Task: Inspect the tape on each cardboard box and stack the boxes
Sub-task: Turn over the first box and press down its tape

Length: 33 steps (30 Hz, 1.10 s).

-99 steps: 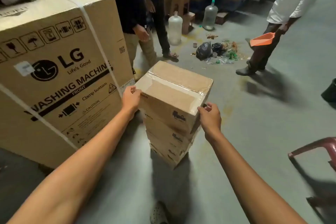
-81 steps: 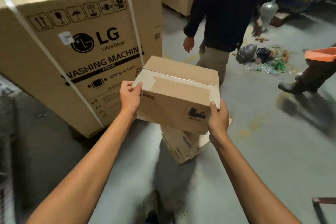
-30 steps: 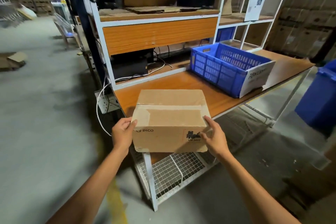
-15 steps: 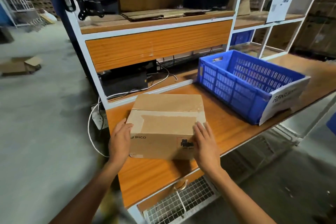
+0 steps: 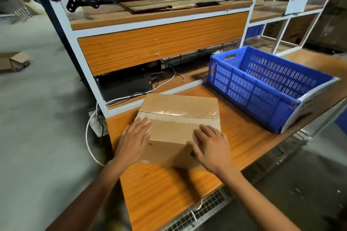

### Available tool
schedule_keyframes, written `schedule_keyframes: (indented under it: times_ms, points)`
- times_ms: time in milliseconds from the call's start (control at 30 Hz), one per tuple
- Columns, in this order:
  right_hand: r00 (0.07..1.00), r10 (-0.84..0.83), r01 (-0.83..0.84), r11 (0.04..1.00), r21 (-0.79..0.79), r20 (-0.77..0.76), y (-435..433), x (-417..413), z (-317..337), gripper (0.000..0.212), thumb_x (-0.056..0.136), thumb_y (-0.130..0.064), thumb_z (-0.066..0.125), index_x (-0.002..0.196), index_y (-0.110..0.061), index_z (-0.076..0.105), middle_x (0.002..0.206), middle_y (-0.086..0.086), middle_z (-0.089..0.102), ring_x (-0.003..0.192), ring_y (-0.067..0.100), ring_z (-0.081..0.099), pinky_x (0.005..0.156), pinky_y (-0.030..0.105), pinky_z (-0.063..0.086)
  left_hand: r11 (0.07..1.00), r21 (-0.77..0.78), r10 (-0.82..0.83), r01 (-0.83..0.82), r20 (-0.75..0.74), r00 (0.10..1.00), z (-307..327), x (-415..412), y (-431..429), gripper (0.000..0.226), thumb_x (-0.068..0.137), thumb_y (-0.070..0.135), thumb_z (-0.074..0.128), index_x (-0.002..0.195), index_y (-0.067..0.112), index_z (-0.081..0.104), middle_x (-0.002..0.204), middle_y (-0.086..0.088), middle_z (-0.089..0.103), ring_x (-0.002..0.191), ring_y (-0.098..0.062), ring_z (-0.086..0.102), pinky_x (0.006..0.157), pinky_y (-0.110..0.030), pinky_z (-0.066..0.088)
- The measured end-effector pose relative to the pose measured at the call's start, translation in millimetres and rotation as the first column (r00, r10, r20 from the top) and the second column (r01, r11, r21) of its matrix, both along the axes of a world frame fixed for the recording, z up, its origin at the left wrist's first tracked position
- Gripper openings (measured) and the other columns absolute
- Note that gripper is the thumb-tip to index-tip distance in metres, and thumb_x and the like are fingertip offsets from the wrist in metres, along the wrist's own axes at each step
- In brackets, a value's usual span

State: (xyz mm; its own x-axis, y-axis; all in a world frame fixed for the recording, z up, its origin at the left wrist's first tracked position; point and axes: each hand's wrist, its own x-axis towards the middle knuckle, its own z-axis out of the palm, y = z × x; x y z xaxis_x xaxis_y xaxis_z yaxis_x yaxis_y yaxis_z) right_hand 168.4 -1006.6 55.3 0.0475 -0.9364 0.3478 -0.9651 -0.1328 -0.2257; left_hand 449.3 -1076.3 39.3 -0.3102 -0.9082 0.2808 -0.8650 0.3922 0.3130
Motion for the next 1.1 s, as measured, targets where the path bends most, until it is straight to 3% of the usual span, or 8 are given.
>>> schedule_keyframes:
  times_ms: [100,200,367,500,600,700,933,1100]
  points:
    - [0.996,0.035,-0.034,0.999,0.014,-0.086,3.9,10.8,13.0,0.050,0.093,-0.053,0.037,0.108,-0.023,0.073,0.112,-0.002,0.071,0.100,0.022,0.062,0.079,0.039,0.052,0.998,0.047,-0.034,0.033,0.031,0.999,12.8,9.6,-35.7,0.066,0.096,0.054,0.009,0.144,0.033,0.050,0.160,0.008,0.032,0.151,-0.017,0.019,0.121,-0.056,0.006]
    - [0.999,0.020,-0.018,0.999,0.047,-0.050,-10.0,8.6,19.8,0.040,0.092,-0.045,0.041,0.102,-0.025,0.074,0.103,-0.005,0.068,0.091,0.016,0.058,0.074,0.035,0.050,0.997,0.046,-0.061,0.060,0.025,0.998,17.0,6.3,-61.2,0.056,0.098,0.042,0.020,0.142,0.029,0.053,0.158,0.001,0.038,0.150,-0.021,0.024,0.121,-0.053,0.013]
    - [0.997,-0.073,0.072,0.997,0.006,0.009,-24.4,4.9,8.9,0.030,0.095,-0.046,0.048,0.108,-0.030,0.070,0.109,-0.009,0.061,0.097,0.012,0.054,0.080,0.036,0.046,1.000,-0.001,-0.007,0.007,0.058,0.998,12.4,-7.2,-60.1,0.059,0.095,0.045,0.021,0.140,0.028,0.055,0.152,-0.001,0.046,0.140,-0.024,0.035,0.108,-0.051,0.036]
    - [0.996,-0.092,0.091,0.995,0.043,0.014,-41.3,-14.7,19.3,0.028,0.095,-0.040,0.053,0.110,-0.026,0.072,0.116,-0.008,0.065,0.103,0.014,0.059,0.084,0.039,0.050,0.998,-0.043,0.049,-0.045,0.115,0.992,12.4,-12.8,-43.3,0.043,0.102,0.040,0.042,0.137,0.023,0.058,0.146,-0.004,0.051,0.133,-0.025,0.040,0.102,-0.049,0.041]
    - [0.999,-0.050,0.050,0.998,0.025,-0.014,-41.4,-2.1,21.9,0.027,0.095,-0.039,0.055,0.109,-0.024,0.072,0.117,-0.005,0.066,0.102,0.016,0.060,0.084,0.037,0.051,0.992,-0.107,-0.063,0.067,0.043,0.997,14.7,-15.8,-36.4,0.030,0.100,0.032,0.052,0.121,0.019,0.068,0.132,-0.002,0.062,0.125,-0.023,0.052,0.103,-0.046,0.041]
    - [0.997,0.067,-0.067,0.998,-0.010,0.042,-30.3,27.7,12.0,0.027,0.096,-0.039,0.053,0.107,-0.023,0.073,0.117,-0.006,0.067,0.107,0.015,0.061,0.087,0.036,0.052,0.973,-0.169,-0.165,0.157,-0.036,0.986,11.3,-20.3,-32.8,0.040,0.098,0.039,0.042,0.110,0.018,0.074,0.120,-0.001,0.069,0.116,-0.020,0.061,0.097,-0.042,0.050]
    - [0.998,0.053,-0.053,0.999,-0.007,0.042,-28.3,36.8,6.4,0.031,0.098,-0.041,0.047,0.107,-0.023,0.071,0.111,-0.008,0.070,0.102,0.015,0.063,0.082,0.036,0.055,0.977,-0.134,-0.185,0.164,-0.163,0.969,-2.3,-19.3,-26.5,0.059,0.103,0.053,0.026,0.116,0.019,0.073,0.125,0.002,0.068,0.123,-0.018,0.058,0.101,-0.042,0.047]
    - [0.992,0.111,-0.118,0.985,0.125,0.058,-50.8,23.5,37.4,0.027,0.094,-0.037,0.055,0.106,-0.021,0.073,0.105,-0.002,0.070,0.098,0.019,0.062,0.080,0.036,0.052,0.967,-0.032,-0.256,0.254,-0.139,0.957,34.0,-3.5,-57.4,0.023,0.098,0.031,0.058,0.110,0.021,0.075,0.115,0.008,0.070,0.109,-0.007,0.056,0.096,-0.040,0.050]
